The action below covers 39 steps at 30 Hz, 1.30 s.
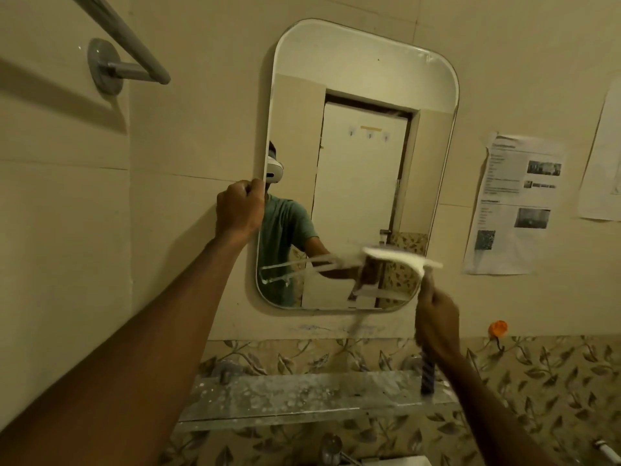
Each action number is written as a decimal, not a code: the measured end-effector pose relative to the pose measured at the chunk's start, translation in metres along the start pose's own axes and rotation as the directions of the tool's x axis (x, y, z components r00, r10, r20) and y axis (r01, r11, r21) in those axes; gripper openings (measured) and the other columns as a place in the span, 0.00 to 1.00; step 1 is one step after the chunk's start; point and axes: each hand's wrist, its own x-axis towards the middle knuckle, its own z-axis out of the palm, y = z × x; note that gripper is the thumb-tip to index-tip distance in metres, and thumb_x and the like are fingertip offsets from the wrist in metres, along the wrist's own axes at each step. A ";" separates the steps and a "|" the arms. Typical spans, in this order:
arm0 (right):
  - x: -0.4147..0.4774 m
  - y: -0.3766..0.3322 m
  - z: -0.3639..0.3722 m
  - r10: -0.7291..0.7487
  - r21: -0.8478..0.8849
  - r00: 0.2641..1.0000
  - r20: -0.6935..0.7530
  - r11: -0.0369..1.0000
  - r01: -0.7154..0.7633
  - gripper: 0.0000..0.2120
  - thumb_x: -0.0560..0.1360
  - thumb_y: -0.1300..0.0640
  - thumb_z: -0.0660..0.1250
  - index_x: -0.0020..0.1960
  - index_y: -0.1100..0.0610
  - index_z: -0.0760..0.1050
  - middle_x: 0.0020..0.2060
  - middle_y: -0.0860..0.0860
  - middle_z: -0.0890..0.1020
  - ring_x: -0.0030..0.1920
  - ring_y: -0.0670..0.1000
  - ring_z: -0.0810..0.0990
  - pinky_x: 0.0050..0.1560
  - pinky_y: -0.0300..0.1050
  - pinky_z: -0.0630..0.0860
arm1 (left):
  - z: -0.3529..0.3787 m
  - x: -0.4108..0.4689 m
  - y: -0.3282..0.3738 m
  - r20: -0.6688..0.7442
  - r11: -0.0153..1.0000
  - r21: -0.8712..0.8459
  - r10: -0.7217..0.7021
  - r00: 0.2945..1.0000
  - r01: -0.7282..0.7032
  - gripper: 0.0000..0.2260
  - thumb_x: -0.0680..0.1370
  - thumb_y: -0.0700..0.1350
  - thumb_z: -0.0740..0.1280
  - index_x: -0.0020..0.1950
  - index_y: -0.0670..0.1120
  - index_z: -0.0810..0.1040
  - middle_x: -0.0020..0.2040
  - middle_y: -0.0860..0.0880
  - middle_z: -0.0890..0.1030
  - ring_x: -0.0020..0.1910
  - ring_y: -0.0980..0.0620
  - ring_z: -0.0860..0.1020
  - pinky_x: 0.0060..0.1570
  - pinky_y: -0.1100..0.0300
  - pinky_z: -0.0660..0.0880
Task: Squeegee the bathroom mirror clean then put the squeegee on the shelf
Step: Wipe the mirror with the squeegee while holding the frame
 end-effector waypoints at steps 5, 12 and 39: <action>0.043 -0.040 0.005 -0.079 0.004 0.995 -0.056 0.997 0.079 0.26 0.82 0.43 0.48 0.39 0.58 0.74 0.33 0.59 0.80 0.32 0.62 0.81 0.32 0.58 0.81 | 0.000 -0.001 -0.002 0.015 0.998 -0.052 -0.030 0.999 0.031 0.17 0.80 0.49 0.56 0.38 0.41 0.75 0.32 0.45 0.74 0.32 0.50 0.72 0.38 0.54 0.70; -0.062 0.007 0.059 0.031 -0.031 0.999 -0.025 0.999 -0.032 0.27 0.82 0.47 0.48 0.29 0.57 0.66 0.22 0.52 0.69 0.23 0.51 0.67 0.26 0.46 0.64 | 0.001 -0.001 -0.007 0.006 0.999 -0.034 -0.022 1.000 0.023 0.18 0.80 0.50 0.56 0.39 0.40 0.76 0.36 0.40 0.78 0.35 0.45 0.75 0.42 0.45 0.78; -0.038 -0.108 0.083 -0.236 -0.058 0.971 0.041 0.969 0.238 0.23 0.83 0.51 0.50 0.30 0.51 0.65 0.23 0.46 0.67 0.21 0.42 0.64 0.21 0.31 0.64 | -0.005 -0.014 -0.024 0.080 0.995 -0.054 -0.078 0.994 0.083 0.22 0.79 0.53 0.55 0.43 0.38 0.79 0.41 0.37 0.82 0.43 0.39 0.81 0.47 0.42 0.81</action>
